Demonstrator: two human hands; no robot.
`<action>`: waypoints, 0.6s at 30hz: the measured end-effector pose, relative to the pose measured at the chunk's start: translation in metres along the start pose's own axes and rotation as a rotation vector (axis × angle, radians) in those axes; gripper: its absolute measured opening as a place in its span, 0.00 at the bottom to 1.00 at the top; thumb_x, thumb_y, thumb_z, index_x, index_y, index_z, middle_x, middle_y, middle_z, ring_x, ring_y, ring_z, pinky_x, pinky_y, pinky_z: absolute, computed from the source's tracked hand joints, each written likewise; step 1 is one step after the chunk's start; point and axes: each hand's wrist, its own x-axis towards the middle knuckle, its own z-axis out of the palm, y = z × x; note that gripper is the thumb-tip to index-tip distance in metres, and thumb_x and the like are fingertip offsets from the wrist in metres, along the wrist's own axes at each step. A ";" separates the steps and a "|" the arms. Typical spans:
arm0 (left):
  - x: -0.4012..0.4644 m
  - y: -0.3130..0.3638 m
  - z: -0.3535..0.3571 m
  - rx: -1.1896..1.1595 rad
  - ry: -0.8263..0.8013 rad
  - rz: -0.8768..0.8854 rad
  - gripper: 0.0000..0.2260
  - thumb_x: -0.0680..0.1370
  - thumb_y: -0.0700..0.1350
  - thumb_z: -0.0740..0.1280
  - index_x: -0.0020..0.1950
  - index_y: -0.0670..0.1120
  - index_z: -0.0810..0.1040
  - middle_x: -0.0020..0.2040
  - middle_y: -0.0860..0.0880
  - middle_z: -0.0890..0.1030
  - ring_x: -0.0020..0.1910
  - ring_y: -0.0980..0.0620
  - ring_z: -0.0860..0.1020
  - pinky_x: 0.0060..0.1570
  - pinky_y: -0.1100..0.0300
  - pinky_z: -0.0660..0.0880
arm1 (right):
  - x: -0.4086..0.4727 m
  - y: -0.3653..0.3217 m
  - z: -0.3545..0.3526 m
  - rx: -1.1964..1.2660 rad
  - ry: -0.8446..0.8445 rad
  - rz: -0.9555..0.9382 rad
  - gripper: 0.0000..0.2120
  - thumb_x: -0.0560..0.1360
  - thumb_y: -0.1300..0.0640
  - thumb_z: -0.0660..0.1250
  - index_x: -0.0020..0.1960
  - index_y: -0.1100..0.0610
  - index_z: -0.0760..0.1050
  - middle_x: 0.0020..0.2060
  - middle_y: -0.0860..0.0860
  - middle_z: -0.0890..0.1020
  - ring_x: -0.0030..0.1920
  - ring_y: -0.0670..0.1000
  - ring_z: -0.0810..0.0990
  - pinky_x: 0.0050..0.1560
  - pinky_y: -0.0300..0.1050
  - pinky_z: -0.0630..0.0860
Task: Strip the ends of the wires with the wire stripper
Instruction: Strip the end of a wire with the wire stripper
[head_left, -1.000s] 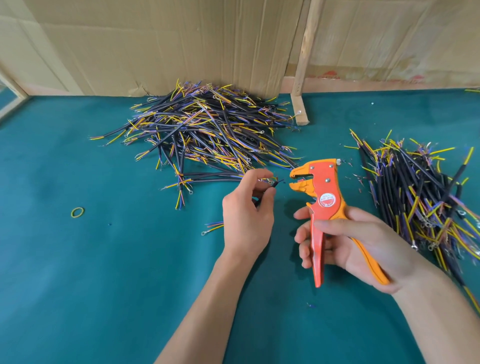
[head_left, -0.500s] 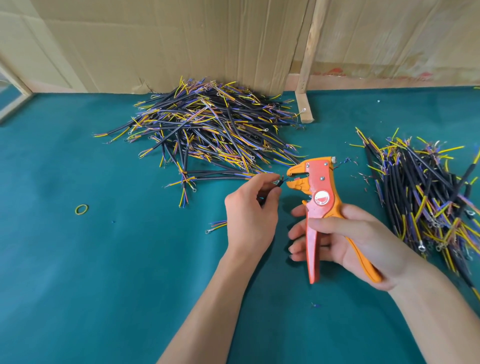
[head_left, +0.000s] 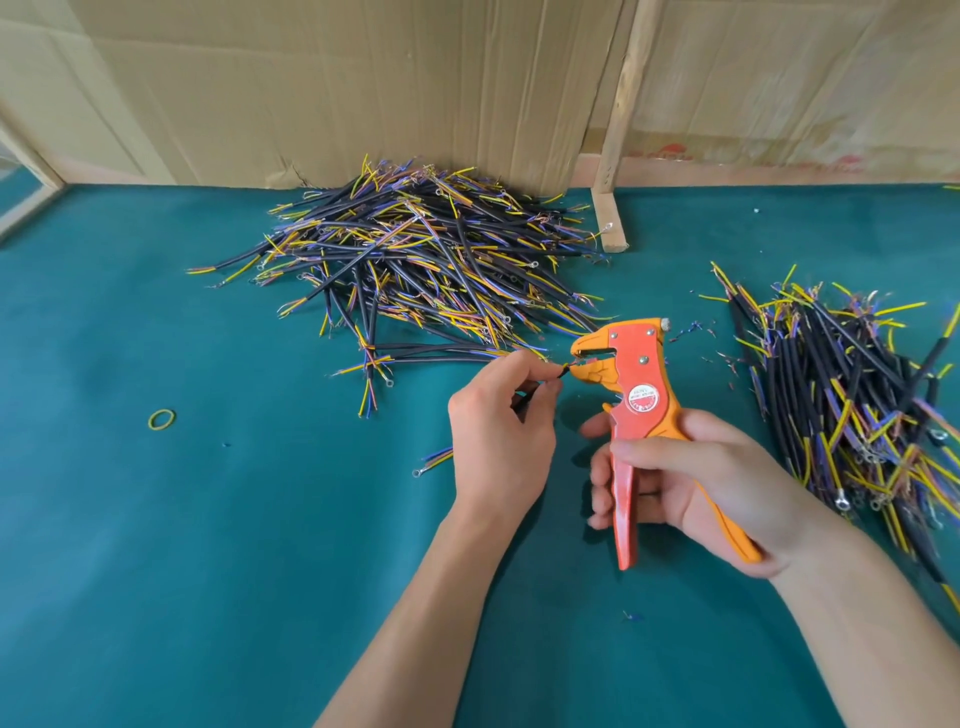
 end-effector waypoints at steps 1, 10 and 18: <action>0.000 0.000 0.000 0.001 -0.002 0.005 0.07 0.74 0.32 0.71 0.44 0.43 0.83 0.40 0.52 0.84 0.40 0.56 0.80 0.42 0.65 0.76 | 0.000 0.000 0.000 -0.004 0.000 0.004 0.17 0.71 0.62 0.72 0.58 0.67 0.78 0.41 0.67 0.79 0.38 0.66 0.80 0.42 0.60 0.81; 0.000 0.000 0.000 -0.004 0.017 0.016 0.08 0.73 0.31 0.71 0.42 0.43 0.83 0.39 0.52 0.84 0.40 0.54 0.80 0.41 0.59 0.76 | -0.001 -0.001 0.004 -0.094 0.020 -0.011 0.14 0.70 0.58 0.74 0.51 0.65 0.78 0.36 0.63 0.77 0.34 0.63 0.77 0.37 0.56 0.80; -0.001 -0.001 0.000 -0.017 0.034 0.026 0.07 0.73 0.32 0.71 0.42 0.44 0.83 0.39 0.53 0.83 0.40 0.53 0.80 0.41 0.58 0.76 | 0.000 0.001 0.006 -0.100 0.071 -0.034 0.22 0.71 0.56 0.76 0.54 0.70 0.73 0.35 0.63 0.76 0.32 0.61 0.76 0.34 0.54 0.79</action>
